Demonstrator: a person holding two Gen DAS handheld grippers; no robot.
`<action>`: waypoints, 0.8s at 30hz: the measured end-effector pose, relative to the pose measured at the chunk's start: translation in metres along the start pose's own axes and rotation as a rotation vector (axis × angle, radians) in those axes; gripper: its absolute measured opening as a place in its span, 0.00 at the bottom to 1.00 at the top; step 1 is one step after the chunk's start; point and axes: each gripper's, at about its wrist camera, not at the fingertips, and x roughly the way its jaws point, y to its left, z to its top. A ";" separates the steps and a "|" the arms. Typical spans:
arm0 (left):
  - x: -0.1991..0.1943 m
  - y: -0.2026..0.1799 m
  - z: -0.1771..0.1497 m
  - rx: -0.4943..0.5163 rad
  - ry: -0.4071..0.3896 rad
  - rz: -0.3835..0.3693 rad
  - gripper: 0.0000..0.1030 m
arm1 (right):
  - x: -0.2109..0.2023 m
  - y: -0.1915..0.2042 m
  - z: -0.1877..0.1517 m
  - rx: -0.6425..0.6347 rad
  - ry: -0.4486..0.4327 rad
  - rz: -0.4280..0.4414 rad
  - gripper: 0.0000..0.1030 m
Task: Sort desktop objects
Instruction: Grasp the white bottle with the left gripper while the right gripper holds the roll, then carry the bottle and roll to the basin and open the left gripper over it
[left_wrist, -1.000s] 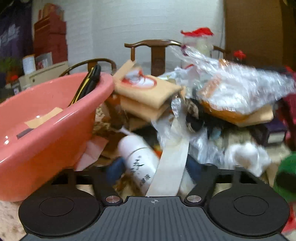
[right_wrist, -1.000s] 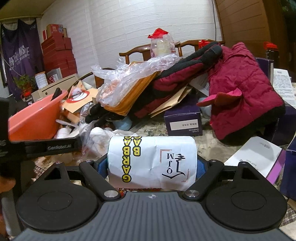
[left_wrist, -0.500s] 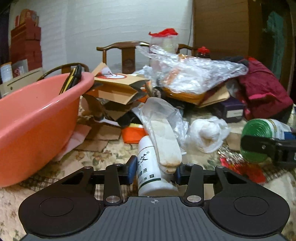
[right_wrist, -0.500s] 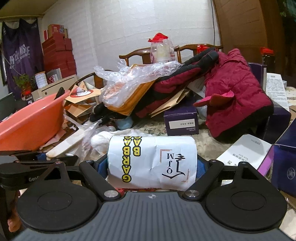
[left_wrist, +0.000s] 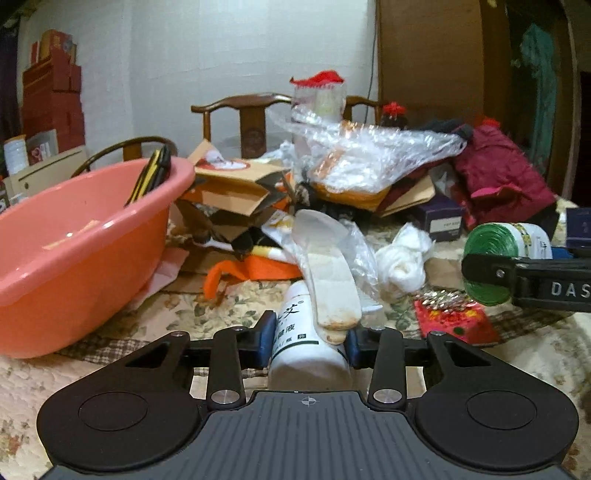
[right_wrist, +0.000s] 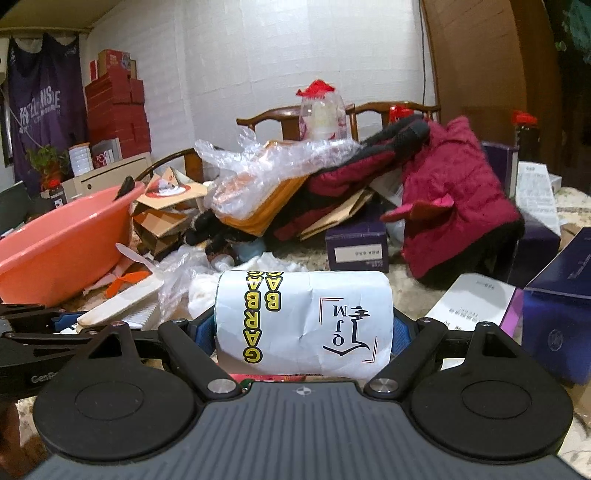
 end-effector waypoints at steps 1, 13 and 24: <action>-0.004 0.000 0.001 0.003 -0.009 -0.002 0.37 | -0.003 0.001 0.001 0.002 -0.009 -0.001 0.85; -0.046 0.003 0.018 0.022 -0.104 0.038 0.37 | -0.022 0.020 0.017 -0.031 -0.065 0.002 0.85; -0.071 0.022 0.045 0.020 -0.189 0.105 0.37 | -0.031 0.055 0.043 -0.104 -0.125 0.041 0.85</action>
